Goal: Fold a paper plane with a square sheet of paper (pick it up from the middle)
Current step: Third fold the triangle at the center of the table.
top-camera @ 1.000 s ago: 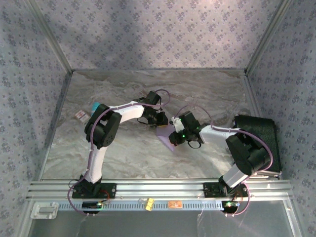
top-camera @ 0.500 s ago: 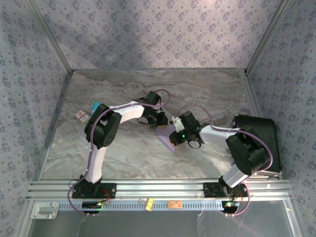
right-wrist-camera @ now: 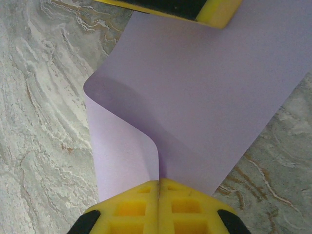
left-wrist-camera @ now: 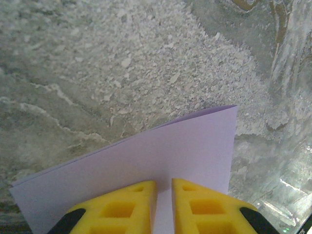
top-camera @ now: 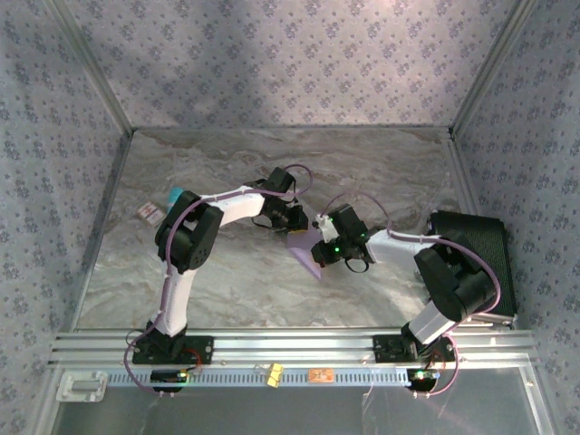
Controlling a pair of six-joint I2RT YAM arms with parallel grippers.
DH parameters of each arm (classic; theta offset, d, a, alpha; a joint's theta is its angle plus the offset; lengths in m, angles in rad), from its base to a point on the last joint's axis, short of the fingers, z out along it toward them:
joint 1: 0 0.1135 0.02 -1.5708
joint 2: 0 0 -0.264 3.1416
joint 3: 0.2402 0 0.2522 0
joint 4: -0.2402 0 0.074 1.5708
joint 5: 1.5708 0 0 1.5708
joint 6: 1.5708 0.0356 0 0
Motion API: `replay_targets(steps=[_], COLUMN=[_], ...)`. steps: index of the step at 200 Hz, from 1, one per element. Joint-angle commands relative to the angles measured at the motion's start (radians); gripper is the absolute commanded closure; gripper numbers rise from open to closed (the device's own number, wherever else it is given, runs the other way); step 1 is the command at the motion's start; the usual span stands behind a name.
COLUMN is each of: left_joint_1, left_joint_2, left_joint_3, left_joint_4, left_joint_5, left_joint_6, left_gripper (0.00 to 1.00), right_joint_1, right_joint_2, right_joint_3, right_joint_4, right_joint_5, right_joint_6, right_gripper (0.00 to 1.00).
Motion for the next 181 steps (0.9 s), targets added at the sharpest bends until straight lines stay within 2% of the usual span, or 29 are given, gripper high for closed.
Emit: replay_targets(steps=[1,81,181], left_joint_1=[-0.011,-0.012,-0.013], left_joint_2=[0.022,0.021,0.022], left_joint_3=[-0.044,-0.05,-0.059], left_joint_4=[-0.062,-0.054,-0.044], left_joint_5=[-0.048,-0.046,-0.043], left_joint_6=[-0.004,-0.008,-0.013], left_gripper=[0.82,0.82,0.82], right_joint_1=[-0.007,-0.001,-0.003], right_joint_2=[0.013,-0.012,0.031], right_joint_3=[0.009,0.002,0.024], right_joint_4=[-0.028,-0.042,-0.034], right_joint_5=[0.011,0.029,0.027], right_joint_6=[0.018,0.029,0.025], right_gripper=[0.98,0.98,0.98])
